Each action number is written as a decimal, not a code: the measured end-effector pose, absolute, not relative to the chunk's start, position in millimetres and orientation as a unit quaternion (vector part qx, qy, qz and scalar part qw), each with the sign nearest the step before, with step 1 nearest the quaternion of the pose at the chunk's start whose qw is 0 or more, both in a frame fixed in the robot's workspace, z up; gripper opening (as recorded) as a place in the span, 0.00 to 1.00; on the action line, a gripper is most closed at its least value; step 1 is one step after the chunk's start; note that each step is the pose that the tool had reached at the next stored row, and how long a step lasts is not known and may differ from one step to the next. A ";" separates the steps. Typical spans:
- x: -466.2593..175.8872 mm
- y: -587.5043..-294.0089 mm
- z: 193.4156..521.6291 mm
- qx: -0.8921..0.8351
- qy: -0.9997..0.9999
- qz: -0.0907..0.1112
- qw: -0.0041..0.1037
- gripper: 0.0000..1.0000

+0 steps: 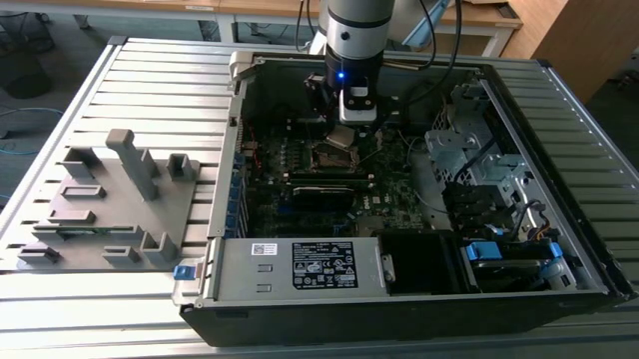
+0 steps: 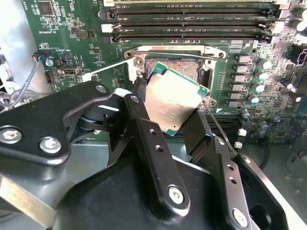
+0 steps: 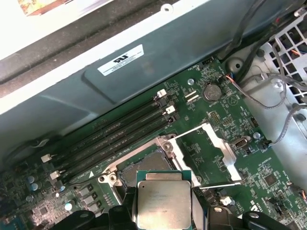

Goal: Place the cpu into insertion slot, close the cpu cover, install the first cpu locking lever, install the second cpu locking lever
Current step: 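Place the cpu into insertion slot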

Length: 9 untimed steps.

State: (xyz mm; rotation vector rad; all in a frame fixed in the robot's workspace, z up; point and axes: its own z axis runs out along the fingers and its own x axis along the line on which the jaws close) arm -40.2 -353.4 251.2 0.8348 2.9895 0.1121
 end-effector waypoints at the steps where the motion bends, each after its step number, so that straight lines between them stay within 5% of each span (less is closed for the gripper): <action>1: -40.2 -353.5 251.1 0.270 0.962 0.036 0.018 0.54; 9: -40.2 -353.5 251.1 0.275 0.961 0.036 0.018 0.54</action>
